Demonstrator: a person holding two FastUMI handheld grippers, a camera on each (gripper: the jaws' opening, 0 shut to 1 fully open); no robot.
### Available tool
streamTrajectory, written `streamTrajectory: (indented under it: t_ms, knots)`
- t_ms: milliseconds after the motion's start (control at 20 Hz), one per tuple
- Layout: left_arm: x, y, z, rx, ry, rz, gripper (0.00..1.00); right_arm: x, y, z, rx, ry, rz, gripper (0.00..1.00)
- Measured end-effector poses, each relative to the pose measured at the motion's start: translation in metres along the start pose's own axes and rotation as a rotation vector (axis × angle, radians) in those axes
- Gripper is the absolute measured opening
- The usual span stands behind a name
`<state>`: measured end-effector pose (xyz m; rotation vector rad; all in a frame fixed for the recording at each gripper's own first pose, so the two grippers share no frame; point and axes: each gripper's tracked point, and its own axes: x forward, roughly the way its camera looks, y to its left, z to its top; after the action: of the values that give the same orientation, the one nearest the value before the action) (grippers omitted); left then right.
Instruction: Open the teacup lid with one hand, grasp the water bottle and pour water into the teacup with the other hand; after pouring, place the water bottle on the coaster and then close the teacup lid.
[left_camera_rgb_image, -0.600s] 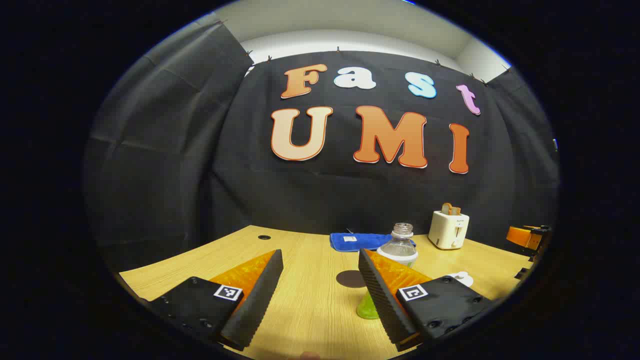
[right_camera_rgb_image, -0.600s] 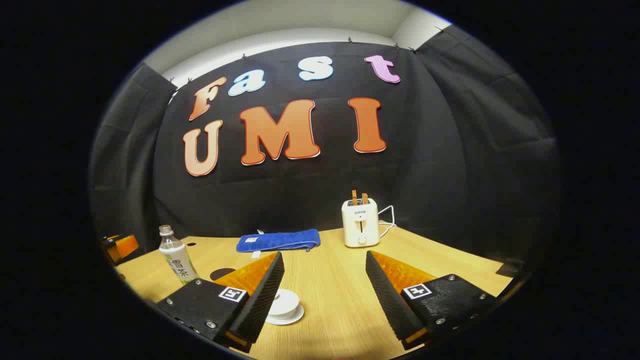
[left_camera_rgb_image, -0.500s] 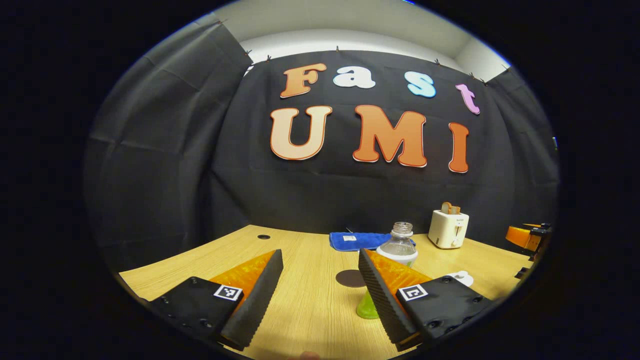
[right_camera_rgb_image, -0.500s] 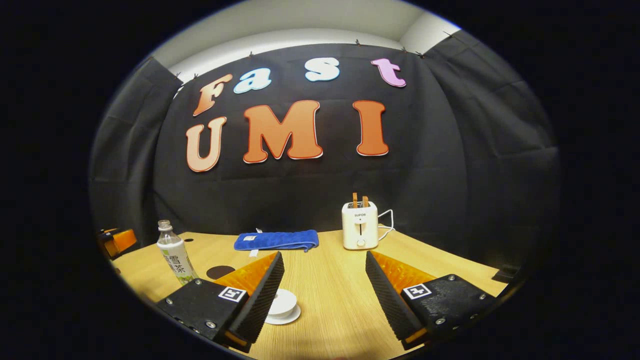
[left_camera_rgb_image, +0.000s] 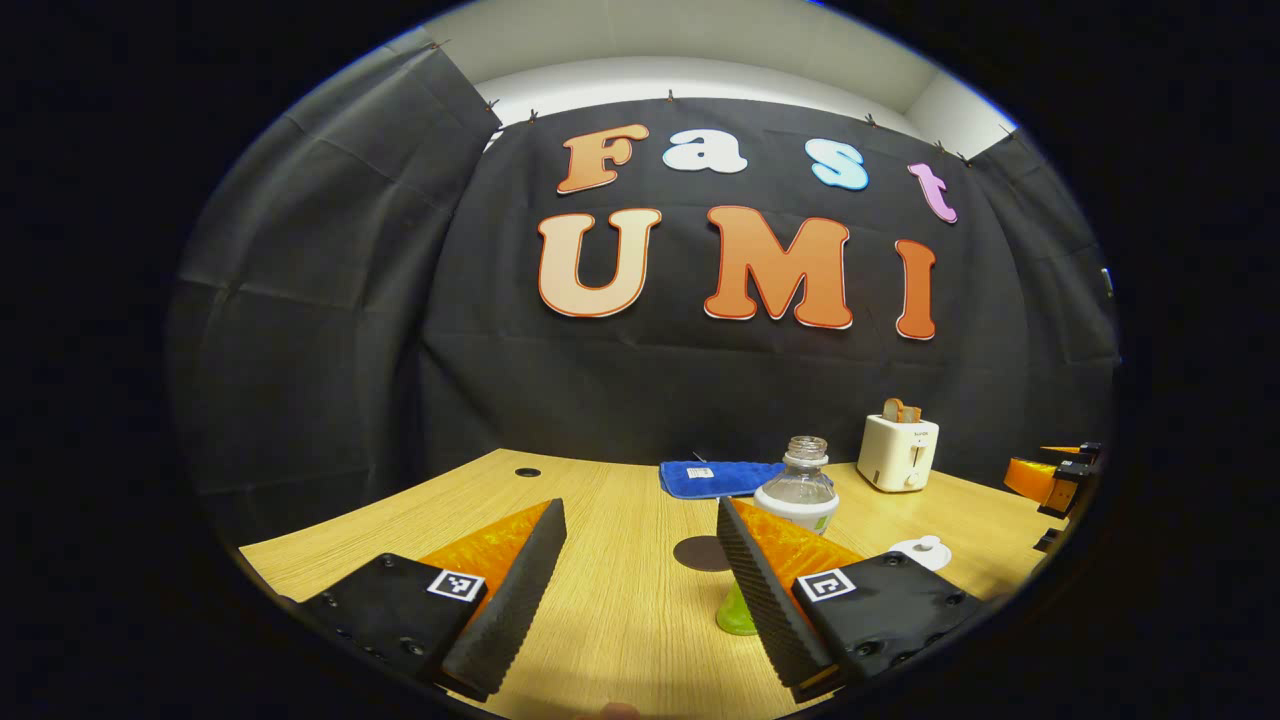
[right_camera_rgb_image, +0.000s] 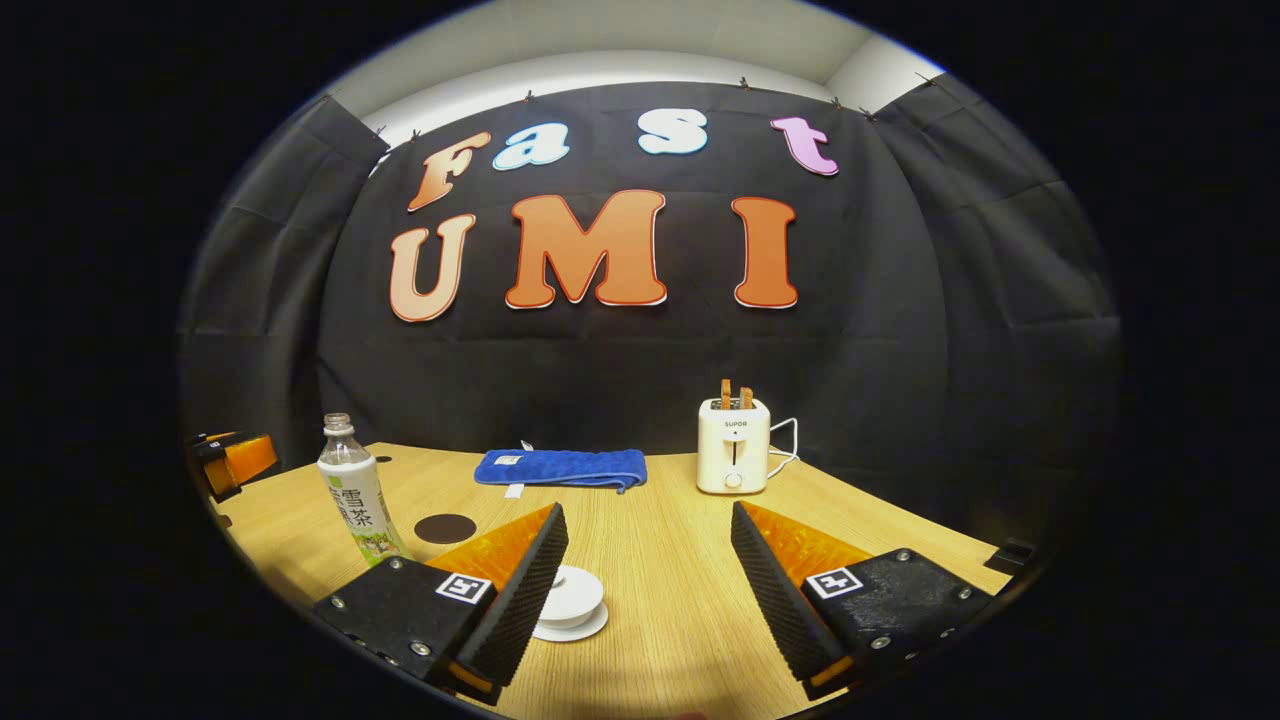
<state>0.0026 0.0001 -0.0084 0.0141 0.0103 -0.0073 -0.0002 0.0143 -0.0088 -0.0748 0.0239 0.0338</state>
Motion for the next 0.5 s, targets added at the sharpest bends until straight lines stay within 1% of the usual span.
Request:
streamTrajectory:
  t_ms: [250, 300, 350, 500]
  knots:
    - [0.0004, -0.0016, -0.0008, 0.007, 0.002, -0.006, 0.98, 0.0001, 0.0015, -0.0024, -0.012, 0.008, 0.001, 0.98]
    - [0.0005, -0.002, -0.0009, 0.01, 0.004, -0.007, 0.98, 0.001, 0.0029, -0.0034, -0.011, 0.011, 0.003, 1.0]
    - [0.0005, -0.0021, -0.0032, 0.013, 0.005, -0.006, 0.98, 0.0009, 0.0046, -0.0042, -0.01, 0.014, 0.006, 0.98]
    - [0.0007, -0.0023, -0.0033, 0.011, 0.012, -0.011, 0.98, 0.0012, 0.0089, -0.0064, -0.013, 0.021, 0.015, 0.98]
